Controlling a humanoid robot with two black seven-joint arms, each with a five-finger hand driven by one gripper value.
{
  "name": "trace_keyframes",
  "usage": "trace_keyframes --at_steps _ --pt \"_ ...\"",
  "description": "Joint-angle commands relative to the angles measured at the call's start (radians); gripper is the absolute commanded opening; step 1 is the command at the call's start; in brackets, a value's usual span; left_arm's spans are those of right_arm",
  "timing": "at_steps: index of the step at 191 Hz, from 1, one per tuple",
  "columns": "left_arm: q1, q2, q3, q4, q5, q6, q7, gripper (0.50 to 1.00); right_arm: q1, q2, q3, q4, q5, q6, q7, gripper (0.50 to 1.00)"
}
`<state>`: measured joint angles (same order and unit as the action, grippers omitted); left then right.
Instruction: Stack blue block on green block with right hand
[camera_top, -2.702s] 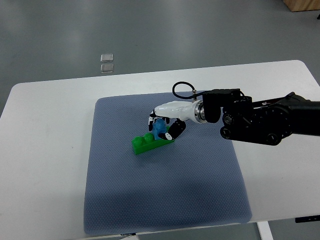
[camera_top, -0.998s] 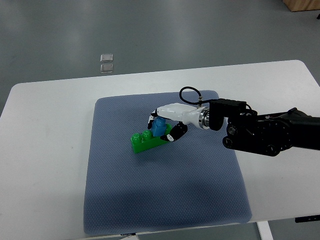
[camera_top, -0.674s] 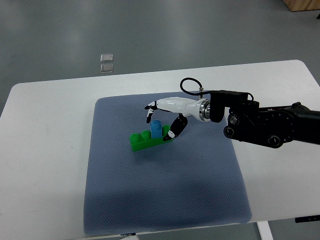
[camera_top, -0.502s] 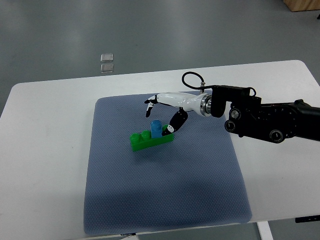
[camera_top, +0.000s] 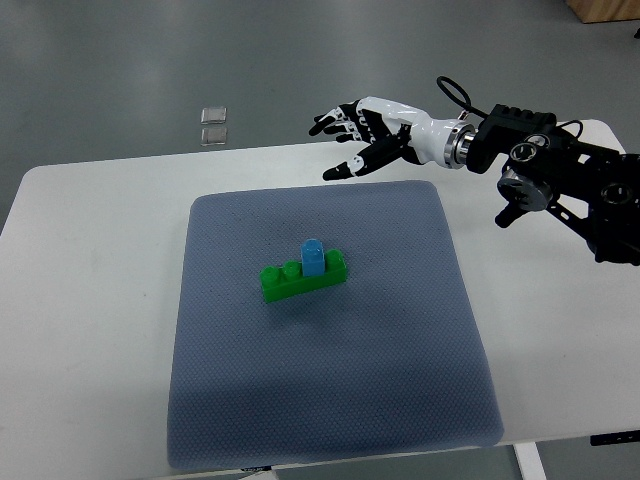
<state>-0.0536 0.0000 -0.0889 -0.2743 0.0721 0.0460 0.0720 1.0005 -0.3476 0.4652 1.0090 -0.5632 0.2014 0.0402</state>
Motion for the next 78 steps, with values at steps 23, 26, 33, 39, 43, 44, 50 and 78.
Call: trace_keyframes --at_steps 23,26,33,39,43,44,50,78 --pt "0.000 0.000 0.000 0.001 0.000 0.000 0.000 1.000 -0.155 0.059 0.205 -0.092 0.272 -0.005 0.009 0.924" --pt "0.000 0.000 0.000 0.000 0.000 0.000 0.000 1.000 -0.169 0.076 0.223 -0.104 0.287 -0.010 0.010 0.924" --pt "0.000 0.000 0.000 0.000 0.000 0.000 0.002 1.000 -0.186 0.104 0.256 -0.125 0.307 -0.010 0.012 0.924" --pt "0.000 0.000 0.000 -0.003 0.000 0.000 0.000 1.000 -0.198 0.134 0.291 -0.147 0.322 -0.008 0.012 0.924" --pt "0.000 0.000 0.000 -0.003 0.000 0.000 0.002 1.000 -0.206 0.151 0.317 -0.164 0.330 -0.007 0.012 0.924" --pt "0.000 0.000 0.001 -0.005 0.000 0.000 0.002 1.000 -0.210 0.160 0.332 -0.171 0.333 -0.007 0.012 0.924" --pt "0.000 0.000 0.000 -0.006 0.000 0.000 0.002 1.000 -0.224 0.185 0.371 -0.193 0.338 -0.007 0.012 0.924" --pt "0.000 0.000 0.000 -0.003 0.000 0.000 0.002 1.000 -0.266 0.266 0.487 -0.265 0.338 -0.004 0.018 0.924"
